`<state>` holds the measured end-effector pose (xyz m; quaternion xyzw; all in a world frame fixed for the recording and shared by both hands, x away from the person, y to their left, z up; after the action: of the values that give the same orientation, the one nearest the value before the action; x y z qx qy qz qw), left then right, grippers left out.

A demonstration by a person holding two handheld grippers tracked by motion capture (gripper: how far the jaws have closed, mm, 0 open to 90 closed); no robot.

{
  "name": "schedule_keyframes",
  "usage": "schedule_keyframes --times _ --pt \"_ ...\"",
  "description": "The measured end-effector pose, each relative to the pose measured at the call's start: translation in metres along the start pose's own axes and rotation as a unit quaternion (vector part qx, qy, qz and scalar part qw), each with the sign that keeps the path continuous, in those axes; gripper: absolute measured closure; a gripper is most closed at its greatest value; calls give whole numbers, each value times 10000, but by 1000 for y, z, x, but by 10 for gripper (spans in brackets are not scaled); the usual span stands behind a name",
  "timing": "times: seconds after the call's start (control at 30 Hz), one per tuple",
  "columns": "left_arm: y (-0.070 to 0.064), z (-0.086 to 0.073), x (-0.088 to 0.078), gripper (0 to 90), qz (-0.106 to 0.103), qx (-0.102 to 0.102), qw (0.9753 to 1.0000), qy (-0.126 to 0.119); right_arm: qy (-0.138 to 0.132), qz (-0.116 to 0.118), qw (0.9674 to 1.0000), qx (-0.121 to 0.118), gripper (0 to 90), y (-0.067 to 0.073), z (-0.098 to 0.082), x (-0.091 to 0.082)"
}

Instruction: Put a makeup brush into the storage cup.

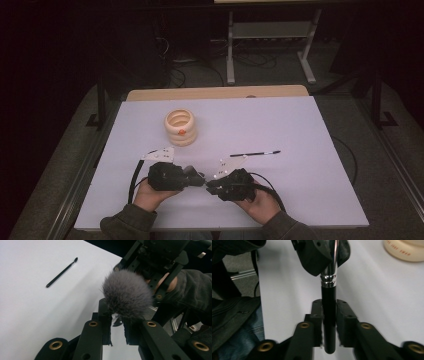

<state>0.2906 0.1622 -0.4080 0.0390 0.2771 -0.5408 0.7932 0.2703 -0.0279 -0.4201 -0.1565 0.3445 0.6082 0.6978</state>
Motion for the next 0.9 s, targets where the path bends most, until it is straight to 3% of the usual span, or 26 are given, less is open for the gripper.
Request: schedule_keyframes --times 0.03,0.07,0.17,0.27,0.37,0.7,0.8,0.9 --pt "0 0 0 777 -6 37 10000 -3 26 -13 10000 -22 772 0 0 1" --pt "0 0 0 772 -11 -62 10000 -35 70 -41 9999 -80 779 0 0 1" --pt "2 1 0 704 -3 -161 9998 -88 -59 -55 9999 -94 785 2 2 0" --pt "2 0 1 689 -6 -193 9998 -99 -199 4 9998 74 784 0 3 -3" --pt "1 0 2 700 15 -193 9998 -70 -170 -17 9998 137 784 -3 1 -2" --pt "2 -1 2 776 -7 -337 9994 -123 -132 -77 9999 -70 780 -2 1 1" --pt "0 0 1 778 59 -267 9995 -149 -223 68 9997 -22 698 -2 1 0" --pt "2 0 -2 778 144 -254 9994 -164 -222 62 9997 43 622 -4 -1 -3"
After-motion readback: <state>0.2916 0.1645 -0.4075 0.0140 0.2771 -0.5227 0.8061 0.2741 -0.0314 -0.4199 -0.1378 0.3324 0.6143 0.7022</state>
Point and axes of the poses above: each handheld gripper's, and its own axes: x roughly forward along the jaws, z roughly out of its top, y roughly to its left, the point moved 3 cm from there along x, roughly forward along the jaws, and after that the axes turned 12 degrees about z, right-handed, at the moved point
